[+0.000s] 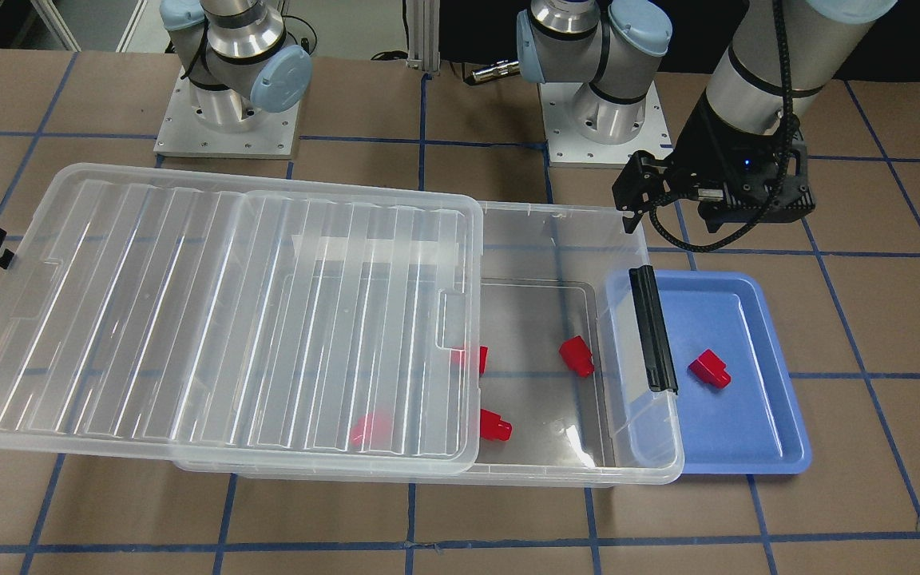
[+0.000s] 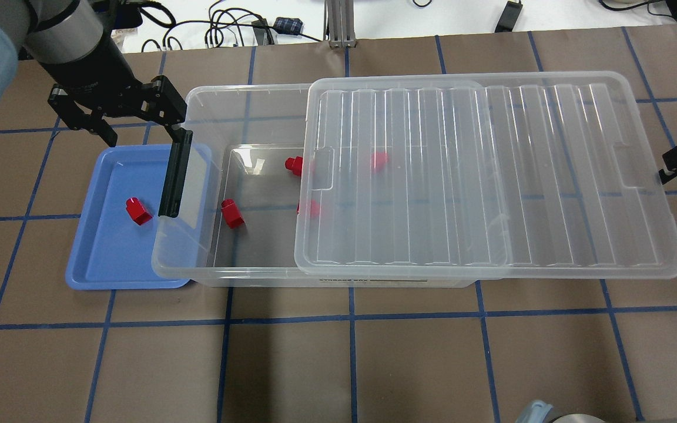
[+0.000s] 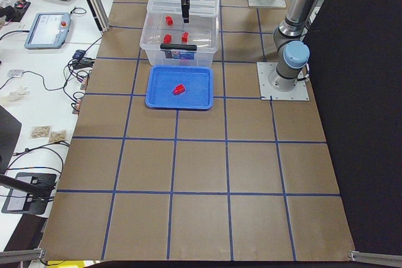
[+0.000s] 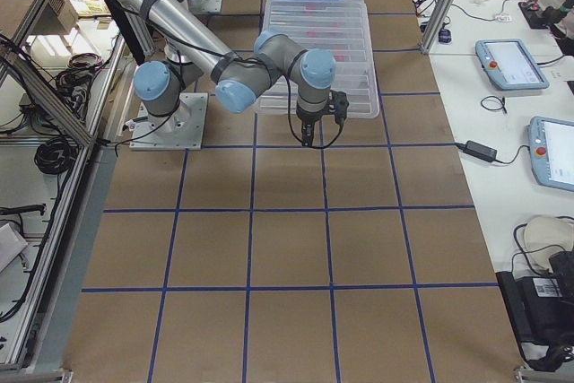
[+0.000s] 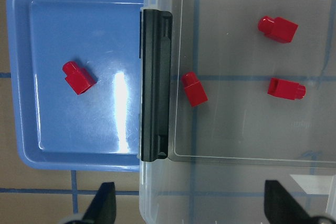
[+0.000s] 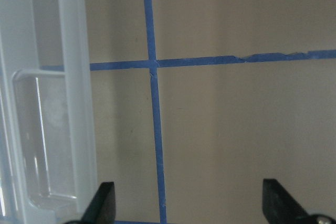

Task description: Place red block in blue tray from box

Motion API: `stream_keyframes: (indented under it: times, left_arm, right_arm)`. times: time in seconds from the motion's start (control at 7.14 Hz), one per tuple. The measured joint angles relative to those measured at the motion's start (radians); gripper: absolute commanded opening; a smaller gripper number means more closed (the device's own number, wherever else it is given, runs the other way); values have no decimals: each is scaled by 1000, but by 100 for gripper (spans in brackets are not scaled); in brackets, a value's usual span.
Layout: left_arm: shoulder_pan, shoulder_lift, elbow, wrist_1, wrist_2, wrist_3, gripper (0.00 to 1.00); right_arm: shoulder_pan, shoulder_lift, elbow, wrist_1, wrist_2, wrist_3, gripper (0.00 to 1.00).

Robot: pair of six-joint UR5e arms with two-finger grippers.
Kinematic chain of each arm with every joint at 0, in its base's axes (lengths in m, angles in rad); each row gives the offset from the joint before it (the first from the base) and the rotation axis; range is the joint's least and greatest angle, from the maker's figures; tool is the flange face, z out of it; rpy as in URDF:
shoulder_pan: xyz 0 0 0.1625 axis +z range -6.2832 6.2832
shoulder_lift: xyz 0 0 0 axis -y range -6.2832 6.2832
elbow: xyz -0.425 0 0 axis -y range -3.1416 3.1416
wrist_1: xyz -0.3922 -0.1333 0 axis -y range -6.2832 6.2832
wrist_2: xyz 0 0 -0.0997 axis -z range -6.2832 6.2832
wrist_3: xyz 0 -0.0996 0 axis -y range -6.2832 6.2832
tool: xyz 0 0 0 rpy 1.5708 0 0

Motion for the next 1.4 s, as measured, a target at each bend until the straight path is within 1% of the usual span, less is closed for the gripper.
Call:
stream_keyframes:
  times: [0.7,1.4]
  left_arm:
    - [0,-1,1,1,4,0,100]
    - [-2,2,0,0,-1,0,100]
  right_arm:
    - [44,-6,1,10,-1,49,100]
    - [121,-6,3,11,-4,161,100]
